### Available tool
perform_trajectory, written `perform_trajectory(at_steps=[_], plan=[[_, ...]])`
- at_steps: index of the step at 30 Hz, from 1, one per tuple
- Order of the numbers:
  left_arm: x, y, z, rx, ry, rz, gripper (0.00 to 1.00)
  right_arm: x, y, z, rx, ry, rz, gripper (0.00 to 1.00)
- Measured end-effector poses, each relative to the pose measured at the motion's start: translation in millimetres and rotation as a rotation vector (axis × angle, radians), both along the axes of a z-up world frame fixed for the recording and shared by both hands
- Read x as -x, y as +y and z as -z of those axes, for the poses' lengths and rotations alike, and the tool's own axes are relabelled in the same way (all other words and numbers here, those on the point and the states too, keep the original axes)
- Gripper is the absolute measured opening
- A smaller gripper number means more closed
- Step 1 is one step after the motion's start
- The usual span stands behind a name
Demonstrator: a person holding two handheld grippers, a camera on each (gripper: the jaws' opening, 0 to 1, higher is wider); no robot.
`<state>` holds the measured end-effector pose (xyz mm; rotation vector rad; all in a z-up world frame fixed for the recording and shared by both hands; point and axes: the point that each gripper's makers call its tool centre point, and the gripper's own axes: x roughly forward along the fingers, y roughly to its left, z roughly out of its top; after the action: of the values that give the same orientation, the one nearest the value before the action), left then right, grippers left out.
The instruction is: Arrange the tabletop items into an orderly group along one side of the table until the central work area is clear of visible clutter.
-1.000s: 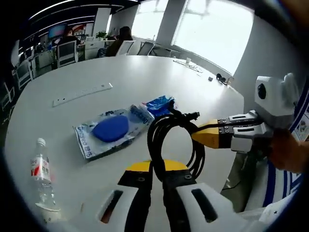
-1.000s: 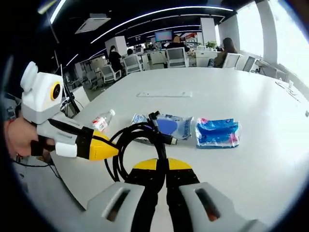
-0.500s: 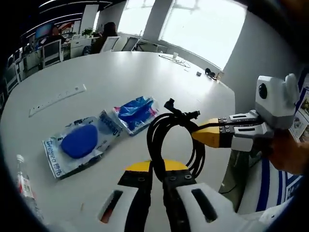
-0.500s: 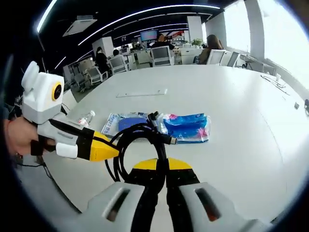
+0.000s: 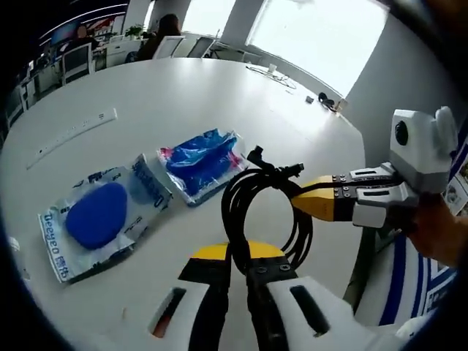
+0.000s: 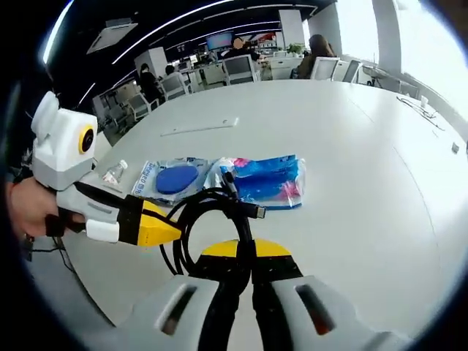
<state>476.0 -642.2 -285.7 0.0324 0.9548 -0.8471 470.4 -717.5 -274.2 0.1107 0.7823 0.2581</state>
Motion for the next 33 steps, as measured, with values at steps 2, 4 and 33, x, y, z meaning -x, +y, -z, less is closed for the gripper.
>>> perform_trajectory(at_steps=[2,4,33], plan=[[-1.9,-2,8.3,-0.014,0.015,0.001,0.04,-1,-1,10.3,-0.006,0.021,-0.001,0.02],[-3.2,-3,13.1,-0.021,0.027,0.000,0.04,-2,-3,16.6,-0.012,0.031,0.004,0.02],[-9.5,-7,44.0,-0.036,0.120,-0.035,0.04,-6,-10,60.5,-0.023,0.133,0.005,0.03]])
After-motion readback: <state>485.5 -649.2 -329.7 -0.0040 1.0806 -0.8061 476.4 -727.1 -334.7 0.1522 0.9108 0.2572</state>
